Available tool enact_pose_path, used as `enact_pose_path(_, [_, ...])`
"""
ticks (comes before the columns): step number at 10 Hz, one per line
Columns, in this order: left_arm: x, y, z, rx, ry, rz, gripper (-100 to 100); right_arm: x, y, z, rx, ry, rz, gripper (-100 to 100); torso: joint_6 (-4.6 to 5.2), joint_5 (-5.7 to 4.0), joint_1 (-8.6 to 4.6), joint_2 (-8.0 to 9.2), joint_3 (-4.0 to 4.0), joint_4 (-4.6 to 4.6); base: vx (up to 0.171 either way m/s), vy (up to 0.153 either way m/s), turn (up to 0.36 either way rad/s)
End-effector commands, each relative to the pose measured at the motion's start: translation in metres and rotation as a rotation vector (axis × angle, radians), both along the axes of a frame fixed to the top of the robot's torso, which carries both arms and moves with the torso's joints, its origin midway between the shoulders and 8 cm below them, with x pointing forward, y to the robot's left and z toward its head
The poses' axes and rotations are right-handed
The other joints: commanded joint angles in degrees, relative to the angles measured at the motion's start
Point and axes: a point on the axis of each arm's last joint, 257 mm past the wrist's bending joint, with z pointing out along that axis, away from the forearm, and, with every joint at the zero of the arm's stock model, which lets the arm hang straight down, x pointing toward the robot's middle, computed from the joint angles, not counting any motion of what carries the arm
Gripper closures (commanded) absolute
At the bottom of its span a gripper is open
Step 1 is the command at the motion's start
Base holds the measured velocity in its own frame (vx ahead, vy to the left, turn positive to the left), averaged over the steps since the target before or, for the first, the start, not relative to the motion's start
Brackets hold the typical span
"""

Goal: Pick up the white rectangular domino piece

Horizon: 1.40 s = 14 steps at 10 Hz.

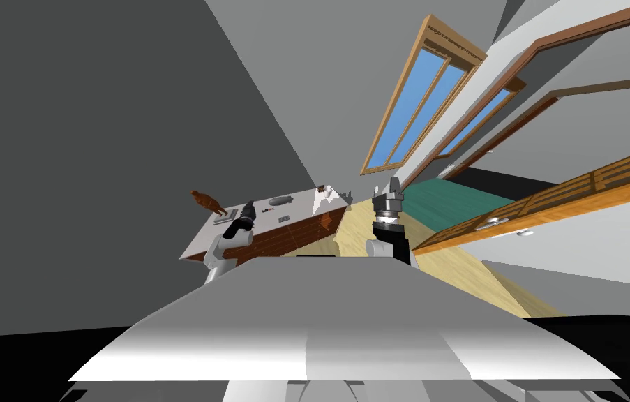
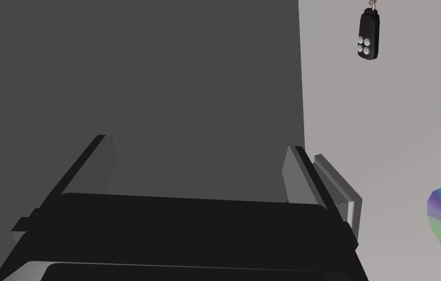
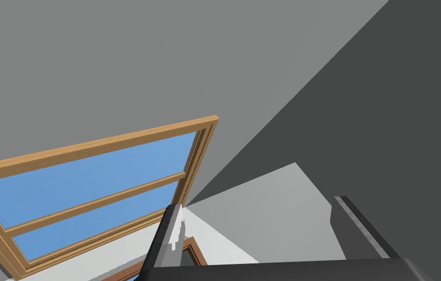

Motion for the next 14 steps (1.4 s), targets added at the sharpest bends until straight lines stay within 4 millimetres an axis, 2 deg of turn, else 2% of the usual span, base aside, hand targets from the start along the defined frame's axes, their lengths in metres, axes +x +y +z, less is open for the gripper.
enact_pose_path(1, [0.0,0.003,-0.006,-0.009,0.026,0.01,-100,0.0,0.0,0.0,0.0,0.0,0.0,0,0.0,0.0,0.0,0.0,0.0,0.0,0.0,0.0,0.0])
enact_pose_path(2, [0.001,0.014,-0.015,-0.028,0.059,0.037,-100,0.0,0.0,0.0,0.0,0.0,0.0,0,-0.01,0.01,0.04,0.01,0.01,0.0,0.003,-0.015,-0.124])
enact_pose_path(4, [-0.002,0.016,-0.023,-0.037,0.088,0.046,-100,0.0,0.0,0.0,0.0,0.0,0.0,0,-0.01,0.0,0.01,0.0,0.0,0.0,0.006,-0.01,-0.022])
enact_pose_path(7, [-0.005,0.036,-0.047,-0.093,0.172,0.104,-100,0.0,0.0,0.0,0.0,0.0,0.0,0,-0.01,0.01,0.01,-0.01,-0.01,-0.01,0.01,-0.014,-0.103])
enact_pose_path(9, [-0.01,0.037,-0.056,-0.105,0.211,0.116,-100,0.0,0.0,0.0,0.0,0.0,0.0,0,-0.01,0.01,0.01,-0.03,-0.02,-0.01,0.01,-0.008,-0.016])
enact_pose_path(12, [-0.015,0.05,-0.081,-0.174,0.294,0.172,-100,0.0,0.0,0.0,0.0,0.0,0.0,0,-0.01,0.01,0.04,-0.03,-0.02,-0.01,0.014,-0.007,-0.089])
enact_pose_path(14, [-0.021,0.051,-0.089,-0.186,0.331,0.184,-100,0.0,0.0,0.0,0.0,0.0,0.0,0,-0.02,0.01,0.04,-0.05,-0.03,-0.01,0.015,-0.004,-0.03])
